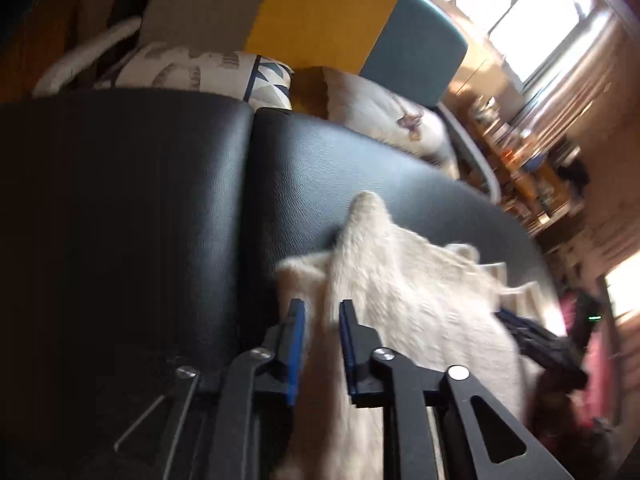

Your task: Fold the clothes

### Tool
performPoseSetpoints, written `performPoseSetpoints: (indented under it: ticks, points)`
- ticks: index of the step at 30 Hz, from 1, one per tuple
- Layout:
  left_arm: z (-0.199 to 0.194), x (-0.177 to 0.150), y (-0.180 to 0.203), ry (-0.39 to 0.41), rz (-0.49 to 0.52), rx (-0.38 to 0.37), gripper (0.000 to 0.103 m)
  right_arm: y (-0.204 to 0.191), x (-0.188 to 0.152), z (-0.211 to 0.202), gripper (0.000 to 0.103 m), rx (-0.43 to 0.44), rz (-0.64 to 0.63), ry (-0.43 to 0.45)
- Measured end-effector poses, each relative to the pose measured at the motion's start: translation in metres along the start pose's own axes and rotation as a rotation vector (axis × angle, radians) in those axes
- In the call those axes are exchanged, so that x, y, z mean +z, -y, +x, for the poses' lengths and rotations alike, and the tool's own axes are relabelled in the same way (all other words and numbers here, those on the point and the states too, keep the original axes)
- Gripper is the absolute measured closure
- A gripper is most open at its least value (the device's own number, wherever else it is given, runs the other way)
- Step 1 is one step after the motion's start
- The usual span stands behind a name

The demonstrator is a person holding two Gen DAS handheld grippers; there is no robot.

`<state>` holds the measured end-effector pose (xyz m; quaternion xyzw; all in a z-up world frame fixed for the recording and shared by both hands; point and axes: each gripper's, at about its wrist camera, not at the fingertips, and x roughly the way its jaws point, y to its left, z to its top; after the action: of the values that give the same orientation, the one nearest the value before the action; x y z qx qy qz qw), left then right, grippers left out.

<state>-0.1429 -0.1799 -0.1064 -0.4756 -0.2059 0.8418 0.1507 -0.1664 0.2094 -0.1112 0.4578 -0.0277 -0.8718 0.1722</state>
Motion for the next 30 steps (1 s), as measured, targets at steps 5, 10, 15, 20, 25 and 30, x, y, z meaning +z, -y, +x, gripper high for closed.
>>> performPoseSetpoints:
  ticks: [5,10,15,20,25,30]
  points:
    - [-0.040,-0.045,-0.018,-0.019,-0.044,-0.090,0.061,0.008,0.004,-0.004,0.075,0.056,0.063,-0.031]
    - [-0.066,-0.080,0.021,-0.012,0.063,-0.164,0.053,0.042,-0.007,-0.075,0.074,0.344,0.289,0.071]
    - [-0.039,-0.087,0.114,-0.071,0.253,-0.243,0.051,0.095,-0.063,-0.154,0.069,0.401,0.299,0.075]
    - [0.013,-0.096,0.216,-0.154,0.438,-0.294,0.050,0.145,-0.132,-0.171,0.064,0.456,0.331,-0.082]
    - [0.068,-0.111,0.293,-0.241,0.592,-0.280,0.050,0.153,-0.157,-0.147,0.064,0.545,0.339,-0.115]
    - [0.098,-0.114,0.313,-0.294,0.634,-0.243,0.050,0.157,-0.159,-0.124,0.064,0.671,0.354,-0.093]
